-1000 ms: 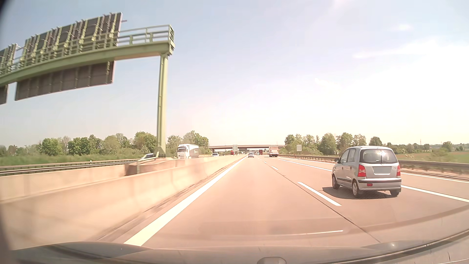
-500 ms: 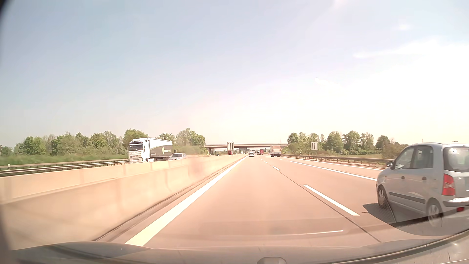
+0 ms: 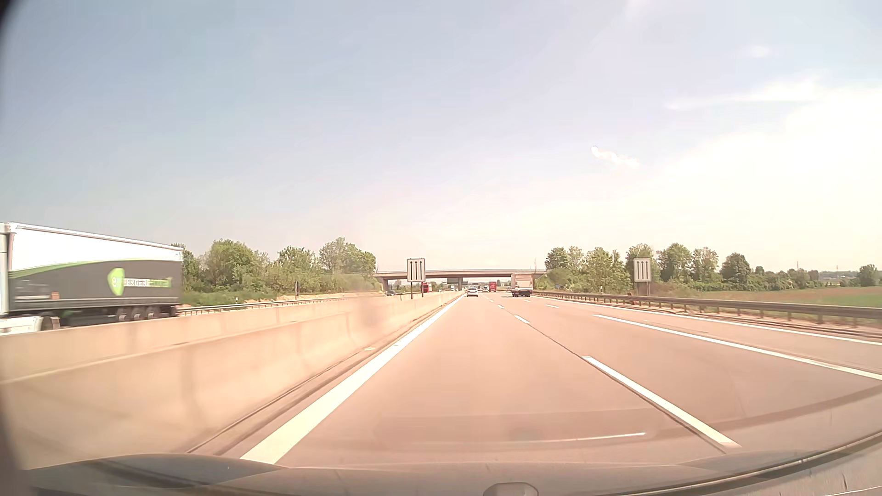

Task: Follow the waypoints while adhering to traffic rules and regulations

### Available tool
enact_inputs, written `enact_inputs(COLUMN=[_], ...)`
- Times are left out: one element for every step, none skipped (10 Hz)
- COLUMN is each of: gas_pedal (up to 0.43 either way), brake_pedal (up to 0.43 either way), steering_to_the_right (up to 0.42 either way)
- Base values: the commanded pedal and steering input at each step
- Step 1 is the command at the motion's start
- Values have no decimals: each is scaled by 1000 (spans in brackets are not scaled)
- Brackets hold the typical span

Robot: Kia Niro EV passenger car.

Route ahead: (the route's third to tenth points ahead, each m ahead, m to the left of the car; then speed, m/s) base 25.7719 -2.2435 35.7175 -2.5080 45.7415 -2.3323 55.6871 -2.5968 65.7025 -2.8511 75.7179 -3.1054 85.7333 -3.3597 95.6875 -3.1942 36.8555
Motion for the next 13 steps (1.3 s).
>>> enact_inputs(gas_pedal=[350,350,350,350,350,350,350,350,350,350,350,350,350], brake_pedal=[0,0,0,0,0,0,0,0,0,0,0,0,0], steering_to_the_right=[1,2,2,2,1,1,1,1,1,1,0,0,0])
